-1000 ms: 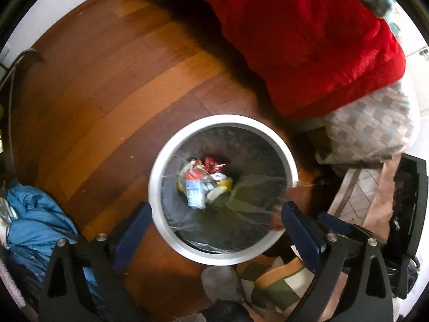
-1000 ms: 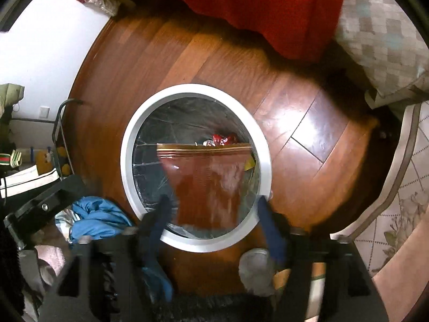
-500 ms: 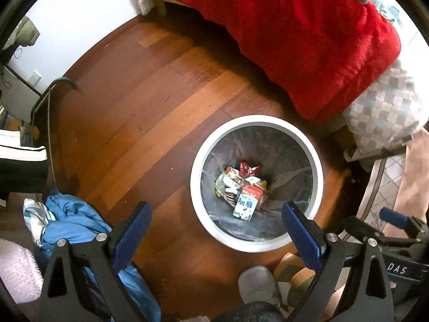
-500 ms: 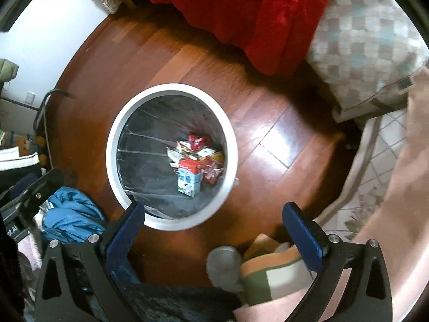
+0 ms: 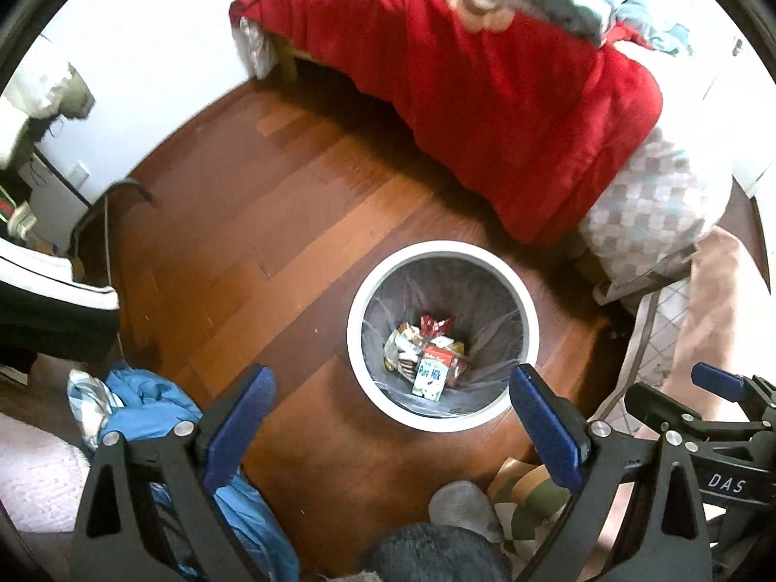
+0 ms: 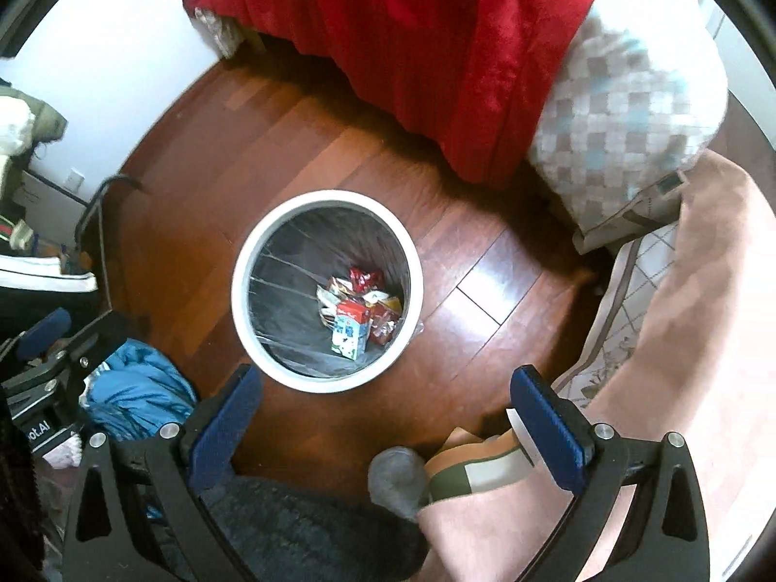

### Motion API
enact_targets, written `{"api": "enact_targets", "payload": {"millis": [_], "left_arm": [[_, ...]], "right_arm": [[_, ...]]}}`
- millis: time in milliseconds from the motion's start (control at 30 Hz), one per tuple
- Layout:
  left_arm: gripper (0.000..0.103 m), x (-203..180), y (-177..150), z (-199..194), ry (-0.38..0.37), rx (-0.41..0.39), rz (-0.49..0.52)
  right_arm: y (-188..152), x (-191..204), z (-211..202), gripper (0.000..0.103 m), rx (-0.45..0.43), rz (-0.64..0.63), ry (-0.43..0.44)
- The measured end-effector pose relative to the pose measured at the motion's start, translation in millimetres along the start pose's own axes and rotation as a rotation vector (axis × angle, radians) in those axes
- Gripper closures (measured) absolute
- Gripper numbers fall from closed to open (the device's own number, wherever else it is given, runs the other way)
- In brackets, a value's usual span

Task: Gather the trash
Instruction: 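Open both tools to drop the carton and sachet into the bin, then move both tools back over the table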

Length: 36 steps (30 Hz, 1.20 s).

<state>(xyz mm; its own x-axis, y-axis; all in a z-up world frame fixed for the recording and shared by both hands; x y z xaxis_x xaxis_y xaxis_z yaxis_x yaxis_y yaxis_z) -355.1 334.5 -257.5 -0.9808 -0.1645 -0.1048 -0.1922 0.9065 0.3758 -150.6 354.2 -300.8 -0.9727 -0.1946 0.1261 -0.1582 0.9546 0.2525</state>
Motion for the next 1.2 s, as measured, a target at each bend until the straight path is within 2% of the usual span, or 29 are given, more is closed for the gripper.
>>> {"api": "enact_targets", "payload": {"millis": [300,433,600,667,800,900,1033,1200], "left_arm": [[0.004,-9,-11,-87,-0.081,-0.105,0.037],[0.004,-15,-15,-124,-0.067,-0.162,0.06],[0.004,-34,-30,-158,-0.112,-0.217,0.083],[0.004,-55,-39,-166,-0.138,-0.23,0.103],[0.004,-105,-60,-163,-0.171,-0.22,0.16],[0.004,-163,-82,-146,-0.208,-0.162,0.211],[0.004,-259,-122,-123,-0.247,-0.099,0.31],[0.004,-387,-183,-87,-0.261,-0.051,0.469]], "right_arm": [[-24,13,-107,0.0,-0.165,0.028,0.031],[-37,15,-152,0.0,-0.237,0.046,0.048],[-64,-2,-206,0.0,-0.336,0.116,0.106],[-78,-15,-220,0.0,-0.362,0.144,0.106],[-124,-69,-243,0.0,-0.38,0.225,0.06],[-163,-120,-249,0.0,-0.355,0.296,-0.004],[-231,-216,-252,0.0,-0.278,0.409,-0.125],[-309,-354,-244,0.0,-0.123,0.514,-0.284]]}}
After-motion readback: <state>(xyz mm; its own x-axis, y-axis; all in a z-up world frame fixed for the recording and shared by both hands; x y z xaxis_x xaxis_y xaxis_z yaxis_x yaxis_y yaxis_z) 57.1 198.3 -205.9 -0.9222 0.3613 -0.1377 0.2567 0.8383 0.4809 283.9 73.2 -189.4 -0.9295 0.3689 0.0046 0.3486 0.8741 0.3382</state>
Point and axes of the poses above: each gripper's, at about its wrist camera, not at the fingertips, and z roughly the way its jaws point, x to its left, y to its top, the point moved 3 cm from there along z, roughly the way its jaws point, and after that the axes turned 14 degrees about -z, right-handed, at the moved point
